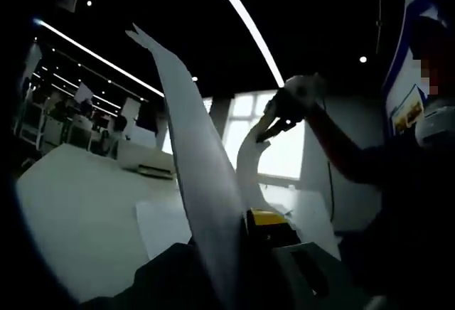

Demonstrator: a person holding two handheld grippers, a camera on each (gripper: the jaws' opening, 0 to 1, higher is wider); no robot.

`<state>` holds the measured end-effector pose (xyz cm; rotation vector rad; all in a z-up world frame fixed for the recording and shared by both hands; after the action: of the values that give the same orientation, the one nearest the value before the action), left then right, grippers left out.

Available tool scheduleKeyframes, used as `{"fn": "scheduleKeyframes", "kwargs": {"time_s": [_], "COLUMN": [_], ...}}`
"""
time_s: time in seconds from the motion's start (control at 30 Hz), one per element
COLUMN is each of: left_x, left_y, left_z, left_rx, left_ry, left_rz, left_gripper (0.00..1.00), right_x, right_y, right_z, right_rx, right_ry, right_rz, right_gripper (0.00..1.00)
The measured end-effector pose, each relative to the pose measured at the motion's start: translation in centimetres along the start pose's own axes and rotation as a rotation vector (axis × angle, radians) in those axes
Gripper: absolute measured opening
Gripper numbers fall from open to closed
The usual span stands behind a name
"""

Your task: Organize the stack of printing papers by aligning and flattening the scattered papers on the table

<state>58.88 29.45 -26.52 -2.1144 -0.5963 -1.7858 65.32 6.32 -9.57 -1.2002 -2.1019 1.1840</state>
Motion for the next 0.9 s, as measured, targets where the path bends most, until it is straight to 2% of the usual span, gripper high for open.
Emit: {"fn": "scheduleKeyframes", "kwargs": {"time_s": [0.23, 0.57, 0.9], "left_x": [0.0, 0.0, 0.0], "left_y": [0.1, 0.2, 0.4], "left_z": [-0.2, -0.2, -0.2], "left_rx": [-0.018, -0.023, -0.023], "left_ry": [0.006, -0.008, -0.024], "left_rz": [-0.003, 0.002, 0.006], "left_gripper": [0.11, 0.15, 0.2], "right_x": [1.8, 4.5, 7.2], "right_y": [0.6, 3.2, 5.7], "right_z": [-0.9, -2.1, -4.8], "right_rx": [0.02, 0.078, 0.159], "right_ry": [-0.029, -0.07, -0.096], "right_rz": [-0.016, -0.007, 0.029], "right_gripper": [0.0, 0.0, 0.0]}}
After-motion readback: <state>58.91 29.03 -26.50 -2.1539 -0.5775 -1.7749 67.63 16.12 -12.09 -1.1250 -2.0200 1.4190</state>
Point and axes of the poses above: the point that each gripper's makers call its tool centre point, and the gripper's own axes: y roughly forward along the fingers, z roughly to its left, x roughly out of its top, the point moved 8 cm from there along -y, roughly backward along the fingers, and after that the axes turned 11 degrees about z, right-handed, at the moved point
